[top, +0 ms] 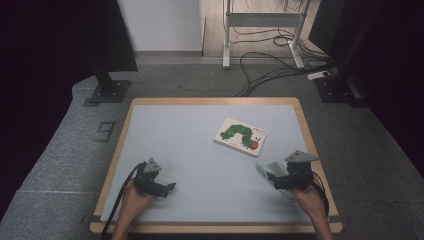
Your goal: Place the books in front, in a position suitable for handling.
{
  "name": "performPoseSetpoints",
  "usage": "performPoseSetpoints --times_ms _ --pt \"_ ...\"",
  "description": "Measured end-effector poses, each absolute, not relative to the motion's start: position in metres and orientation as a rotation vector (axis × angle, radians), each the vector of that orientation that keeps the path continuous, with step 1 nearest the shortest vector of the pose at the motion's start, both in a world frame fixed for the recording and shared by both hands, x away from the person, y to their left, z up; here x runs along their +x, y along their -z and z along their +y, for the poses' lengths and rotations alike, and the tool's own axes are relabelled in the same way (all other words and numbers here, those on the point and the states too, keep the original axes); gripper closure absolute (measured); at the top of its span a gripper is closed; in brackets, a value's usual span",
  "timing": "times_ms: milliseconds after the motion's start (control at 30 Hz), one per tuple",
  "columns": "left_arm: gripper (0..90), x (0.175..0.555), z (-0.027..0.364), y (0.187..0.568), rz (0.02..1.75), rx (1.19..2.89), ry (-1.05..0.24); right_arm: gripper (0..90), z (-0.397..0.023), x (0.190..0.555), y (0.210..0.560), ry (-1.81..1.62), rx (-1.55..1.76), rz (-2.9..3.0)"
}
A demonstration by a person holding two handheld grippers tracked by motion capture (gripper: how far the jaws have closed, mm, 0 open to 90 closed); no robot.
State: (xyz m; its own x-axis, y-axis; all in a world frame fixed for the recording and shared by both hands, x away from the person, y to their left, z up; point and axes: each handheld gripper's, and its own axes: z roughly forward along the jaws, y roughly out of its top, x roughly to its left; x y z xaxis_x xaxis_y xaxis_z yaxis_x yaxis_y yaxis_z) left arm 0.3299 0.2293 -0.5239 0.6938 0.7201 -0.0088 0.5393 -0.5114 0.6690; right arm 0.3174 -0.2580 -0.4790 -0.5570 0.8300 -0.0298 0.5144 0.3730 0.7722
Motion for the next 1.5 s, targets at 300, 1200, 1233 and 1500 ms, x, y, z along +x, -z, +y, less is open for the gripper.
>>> performPoseSetpoints --times_ms 300,1200,1233,1500 --pt "0.0 0.349 0.213 0.514 0.924 2.226 -0.330 0.0 -0.241 0.349 0.477 -1.036 1.161 2.228" --pt "0.0 0.415 0.139 0.497 0.758 2.326 -0.326 1.8 -0.230 0.452 0.495 -0.980 1.201 2.261" --pt "0.0 0.416 0.136 0.498 0.750 2.327 -0.329 1.8 -0.231 0.455 0.497 -0.986 1.206 2.262" --pt "0.0 0.420 0.131 0.501 0.739 2.321 -0.305 1.0 -0.233 0.481 0.514 -0.990 1.239 2.294"
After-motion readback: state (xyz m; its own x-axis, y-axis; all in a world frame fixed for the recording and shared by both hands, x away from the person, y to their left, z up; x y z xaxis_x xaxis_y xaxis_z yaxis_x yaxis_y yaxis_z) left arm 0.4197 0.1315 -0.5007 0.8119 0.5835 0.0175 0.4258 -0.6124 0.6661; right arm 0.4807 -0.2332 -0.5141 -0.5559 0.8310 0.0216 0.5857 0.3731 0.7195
